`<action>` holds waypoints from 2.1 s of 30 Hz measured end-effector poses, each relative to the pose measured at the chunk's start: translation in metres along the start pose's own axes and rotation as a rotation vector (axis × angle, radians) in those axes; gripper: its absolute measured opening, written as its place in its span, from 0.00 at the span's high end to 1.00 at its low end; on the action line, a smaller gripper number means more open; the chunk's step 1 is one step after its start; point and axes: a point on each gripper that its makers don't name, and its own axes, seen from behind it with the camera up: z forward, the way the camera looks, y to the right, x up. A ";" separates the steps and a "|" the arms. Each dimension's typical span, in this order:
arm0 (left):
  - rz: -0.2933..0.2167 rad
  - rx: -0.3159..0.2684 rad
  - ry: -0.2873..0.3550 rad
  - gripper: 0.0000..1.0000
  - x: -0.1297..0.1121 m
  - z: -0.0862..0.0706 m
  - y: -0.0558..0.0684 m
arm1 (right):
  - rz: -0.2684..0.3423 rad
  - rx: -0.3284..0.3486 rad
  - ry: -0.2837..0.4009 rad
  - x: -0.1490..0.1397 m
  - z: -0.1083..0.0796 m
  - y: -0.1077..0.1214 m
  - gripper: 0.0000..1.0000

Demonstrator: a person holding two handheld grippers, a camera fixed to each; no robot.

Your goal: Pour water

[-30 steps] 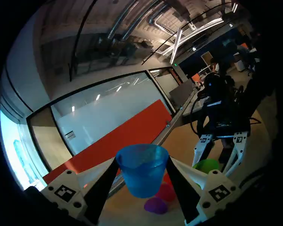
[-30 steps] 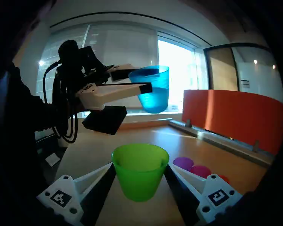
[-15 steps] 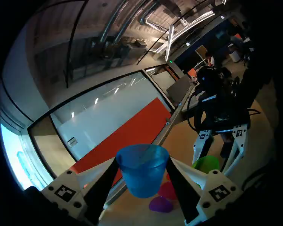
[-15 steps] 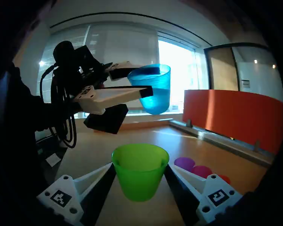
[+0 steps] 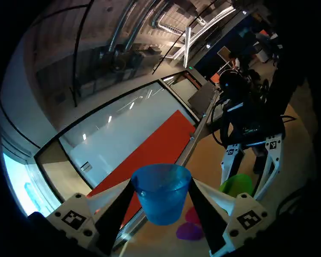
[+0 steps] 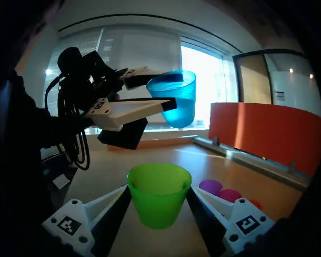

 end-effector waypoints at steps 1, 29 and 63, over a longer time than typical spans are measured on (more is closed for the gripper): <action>0.006 0.000 -0.001 0.14 0.000 0.000 0.000 | 0.000 0.000 0.000 0.000 0.000 0.000 0.11; 0.125 -0.002 -0.006 0.14 0.003 -0.002 0.004 | -0.010 0.012 0.005 0.002 0.002 -0.003 0.11; 0.192 0.000 -0.003 0.14 0.006 -0.003 0.003 | -0.020 0.012 0.016 0.005 0.003 -0.006 0.12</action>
